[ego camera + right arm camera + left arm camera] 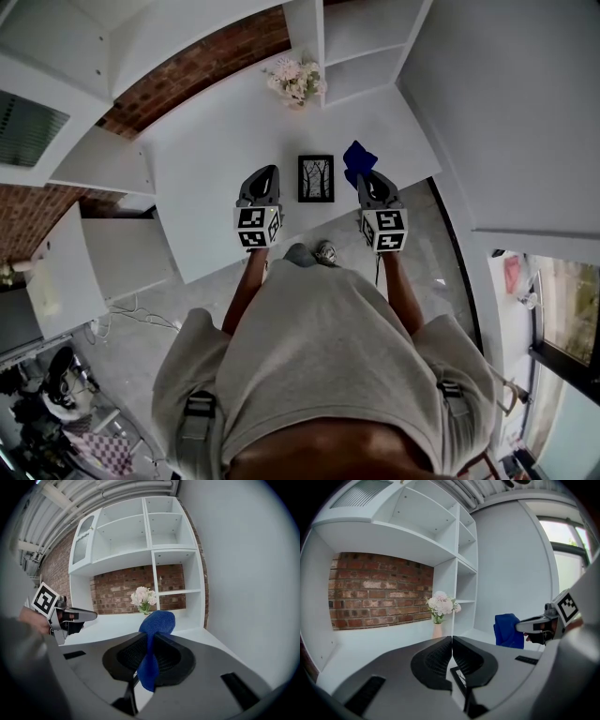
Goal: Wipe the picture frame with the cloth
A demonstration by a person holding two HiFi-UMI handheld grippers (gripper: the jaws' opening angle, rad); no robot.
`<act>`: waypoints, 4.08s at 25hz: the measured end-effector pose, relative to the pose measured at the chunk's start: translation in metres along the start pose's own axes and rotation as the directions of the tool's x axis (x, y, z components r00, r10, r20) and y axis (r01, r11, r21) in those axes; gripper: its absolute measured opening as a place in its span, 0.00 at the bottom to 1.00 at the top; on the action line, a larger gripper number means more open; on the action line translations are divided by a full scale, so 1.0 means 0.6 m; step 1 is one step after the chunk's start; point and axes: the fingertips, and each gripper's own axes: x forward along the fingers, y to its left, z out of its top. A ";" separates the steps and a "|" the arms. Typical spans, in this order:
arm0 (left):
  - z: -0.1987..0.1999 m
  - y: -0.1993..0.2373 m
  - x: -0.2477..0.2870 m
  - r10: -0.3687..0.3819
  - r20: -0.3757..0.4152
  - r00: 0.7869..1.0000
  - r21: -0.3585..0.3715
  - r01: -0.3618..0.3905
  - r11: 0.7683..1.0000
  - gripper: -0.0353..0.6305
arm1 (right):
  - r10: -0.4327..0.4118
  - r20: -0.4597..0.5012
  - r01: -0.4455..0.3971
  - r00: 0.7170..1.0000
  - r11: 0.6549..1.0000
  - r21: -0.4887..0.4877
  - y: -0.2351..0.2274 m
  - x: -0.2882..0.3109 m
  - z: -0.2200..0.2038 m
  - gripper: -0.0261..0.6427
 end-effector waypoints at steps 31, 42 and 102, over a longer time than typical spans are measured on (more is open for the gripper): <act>-0.132 0.087 0.039 -0.070 -0.157 0.985 -0.091 0.056 0.994 0.08 | -0.009 -0.202 0.011 0.979 1.000 0.009 0.058 0.095 -0.091 0.13; -0.137 0.108 0.033 -0.041 -0.157 0.987 -0.110 0.024 0.994 0.08 | 0.133 -0.203 -0.136 0.970 0.991 -0.002 0.151 0.190 -0.078 0.13; -0.124 0.054 0.060 -0.110 -0.154 0.982 -0.080 0.099 0.992 0.08 | -0.110 -0.354 0.159 0.929 0.981 0.114 -0.084 0.166 -0.182 0.13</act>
